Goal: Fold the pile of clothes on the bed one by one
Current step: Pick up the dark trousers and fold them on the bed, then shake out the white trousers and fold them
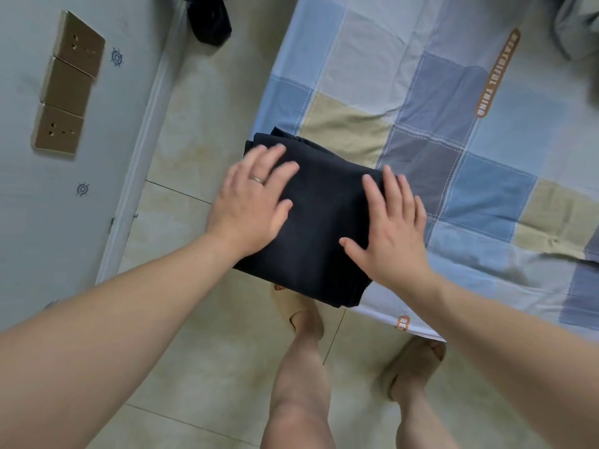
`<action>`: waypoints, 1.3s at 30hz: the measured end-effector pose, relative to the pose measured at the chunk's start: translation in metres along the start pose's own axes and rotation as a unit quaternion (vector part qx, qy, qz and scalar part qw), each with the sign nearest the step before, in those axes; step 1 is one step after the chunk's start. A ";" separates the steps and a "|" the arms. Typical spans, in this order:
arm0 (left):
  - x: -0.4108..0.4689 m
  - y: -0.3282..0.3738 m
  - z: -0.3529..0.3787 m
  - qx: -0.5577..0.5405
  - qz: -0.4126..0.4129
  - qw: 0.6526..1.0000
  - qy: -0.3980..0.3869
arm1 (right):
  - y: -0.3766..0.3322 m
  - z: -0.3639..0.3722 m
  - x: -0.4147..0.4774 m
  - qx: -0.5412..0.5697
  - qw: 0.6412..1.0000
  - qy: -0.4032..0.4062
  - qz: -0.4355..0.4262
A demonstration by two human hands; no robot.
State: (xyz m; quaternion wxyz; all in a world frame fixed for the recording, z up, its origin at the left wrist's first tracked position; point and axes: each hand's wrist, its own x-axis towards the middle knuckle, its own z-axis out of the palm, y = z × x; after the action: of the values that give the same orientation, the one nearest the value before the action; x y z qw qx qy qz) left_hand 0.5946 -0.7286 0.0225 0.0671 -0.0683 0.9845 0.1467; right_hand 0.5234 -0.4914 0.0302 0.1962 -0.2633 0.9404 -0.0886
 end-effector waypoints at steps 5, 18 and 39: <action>-0.015 -0.008 0.047 0.073 0.029 0.977 -0.198 | -0.015 0.042 0.001 -0.065 0.990 -0.103 -0.074; 0.010 0.011 0.021 0.054 -0.047 0.921 -0.383 | -0.023 0.021 0.033 -0.064 0.941 -0.332 -0.022; 0.036 0.312 -0.273 -0.080 -0.042 0.991 -0.103 | 0.147 -0.396 -0.125 -0.041 0.992 -0.099 0.063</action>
State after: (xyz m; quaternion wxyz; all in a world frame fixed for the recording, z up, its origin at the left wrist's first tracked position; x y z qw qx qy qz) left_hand 0.4810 -0.5182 0.3628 0.1683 -0.0989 0.9537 0.2286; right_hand 0.3888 -0.2758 0.3903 0.2829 -0.2190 0.9337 -0.0111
